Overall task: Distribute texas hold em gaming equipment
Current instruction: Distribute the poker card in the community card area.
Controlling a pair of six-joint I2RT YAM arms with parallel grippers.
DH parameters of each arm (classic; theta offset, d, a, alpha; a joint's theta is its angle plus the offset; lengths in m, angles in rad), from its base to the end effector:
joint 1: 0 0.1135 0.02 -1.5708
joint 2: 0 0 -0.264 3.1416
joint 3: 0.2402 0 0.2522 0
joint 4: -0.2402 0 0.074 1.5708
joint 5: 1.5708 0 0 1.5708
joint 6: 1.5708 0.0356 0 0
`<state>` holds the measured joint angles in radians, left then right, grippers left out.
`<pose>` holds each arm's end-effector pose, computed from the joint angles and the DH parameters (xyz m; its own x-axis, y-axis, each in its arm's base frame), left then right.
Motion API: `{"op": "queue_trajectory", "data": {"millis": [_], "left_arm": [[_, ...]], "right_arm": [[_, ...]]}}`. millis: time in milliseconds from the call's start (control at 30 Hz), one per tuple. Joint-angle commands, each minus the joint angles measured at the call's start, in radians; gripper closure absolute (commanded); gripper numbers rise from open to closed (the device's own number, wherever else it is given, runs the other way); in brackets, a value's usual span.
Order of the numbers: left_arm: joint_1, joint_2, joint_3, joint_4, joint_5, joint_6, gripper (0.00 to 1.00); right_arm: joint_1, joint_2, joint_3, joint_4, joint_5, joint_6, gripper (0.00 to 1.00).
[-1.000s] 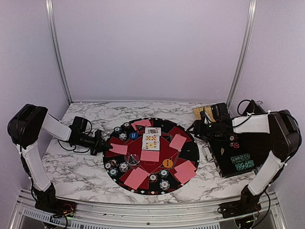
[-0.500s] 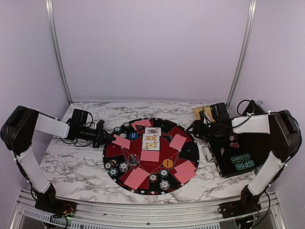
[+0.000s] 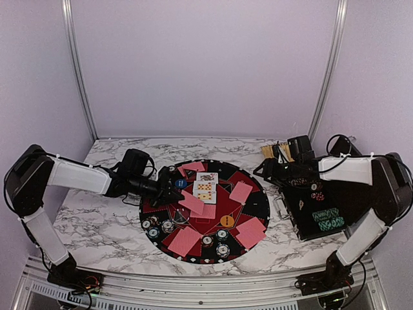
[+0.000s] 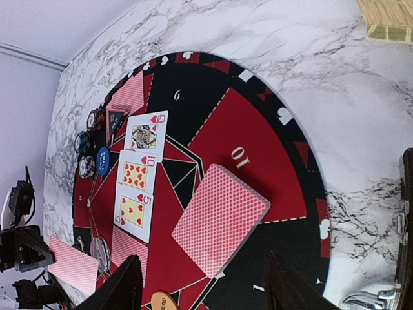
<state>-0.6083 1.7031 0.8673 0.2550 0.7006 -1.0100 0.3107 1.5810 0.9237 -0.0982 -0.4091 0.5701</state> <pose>0.2726 -0.2178 0.1782 -0.9840 -0.1036 -0.1451 0.0863 0.4354 -0.8961 0.3107 0.1147 0.2022 -0.8498 0.2472 -0.4656 -0.1159 0.7740 0.6225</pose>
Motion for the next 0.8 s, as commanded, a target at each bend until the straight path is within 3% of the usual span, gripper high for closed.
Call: {"op": "queue_trajectory", "data": {"millis": [0, 367, 767], "left_arm": [[-0.072, 0.02, 0.057, -0.011, -0.093, -0.019, 1.0], [-0.151, 0.069, 0.147, -0.138, -0.189, 0.014, 1.0], [-0.206, 0.145, 0.205, -0.174, -0.229, 0.008, 1.0]], "right_arm": [[0.011, -0.03, -0.006, -0.009, 0.011, -0.018, 0.38], [0.011, -0.042, -0.023, -0.008, 0.011, -0.03, 0.38], [0.01, -0.04, -0.033, -0.001, 0.003, -0.04, 0.38]]}}
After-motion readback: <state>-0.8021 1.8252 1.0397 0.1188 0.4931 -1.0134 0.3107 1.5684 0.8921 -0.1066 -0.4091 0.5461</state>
